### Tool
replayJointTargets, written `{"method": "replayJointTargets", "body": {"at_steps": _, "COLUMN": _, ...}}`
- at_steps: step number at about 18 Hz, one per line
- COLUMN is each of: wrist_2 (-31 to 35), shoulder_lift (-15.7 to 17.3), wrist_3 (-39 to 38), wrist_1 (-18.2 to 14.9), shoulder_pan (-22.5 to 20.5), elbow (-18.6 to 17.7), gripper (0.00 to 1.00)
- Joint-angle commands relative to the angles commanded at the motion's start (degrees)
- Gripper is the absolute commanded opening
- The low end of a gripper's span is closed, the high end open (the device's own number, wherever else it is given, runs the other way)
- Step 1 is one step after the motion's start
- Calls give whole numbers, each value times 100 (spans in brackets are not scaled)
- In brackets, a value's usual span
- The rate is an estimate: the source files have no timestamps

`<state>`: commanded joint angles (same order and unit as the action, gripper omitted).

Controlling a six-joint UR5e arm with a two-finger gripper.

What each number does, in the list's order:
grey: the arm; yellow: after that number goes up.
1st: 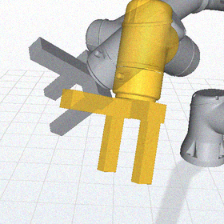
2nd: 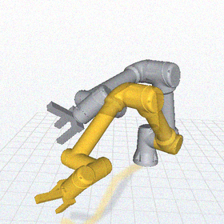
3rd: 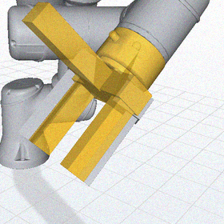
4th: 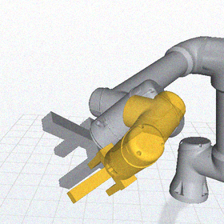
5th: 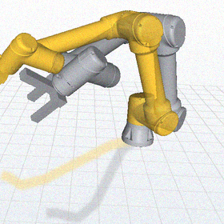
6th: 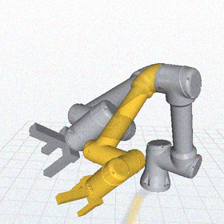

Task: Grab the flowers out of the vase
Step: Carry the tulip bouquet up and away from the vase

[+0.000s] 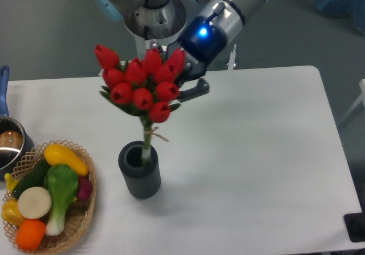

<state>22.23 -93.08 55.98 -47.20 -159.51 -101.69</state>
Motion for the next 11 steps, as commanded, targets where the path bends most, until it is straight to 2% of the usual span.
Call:
{"method": "replayJointTargets", "body": {"at_steps": 4, "wrist_2": 290, "shoulder_lift": -26, "wrist_3": 351, "wrist_1": 0, "shoulder_pan": -695, "elbow": 53, "gripper": 30}}
{"method": "replayJointTargets", "body": {"at_steps": 8, "wrist_2": 738, "shoulder_lift": -26, "wrist_3": 501, "wrist_1": 0, "shoulder_pan": -1091, "elbow": 123, "gripper": 30}}
{"method": "replayJointTargets", "body": {"at_steps": 11, "wrist_2": 941, "shoulder_lift": -96, "wrist_3": 913, "wrist_1": 0, "shoulder_pan": -1249, "elbow": 167, "gripper": 30}}
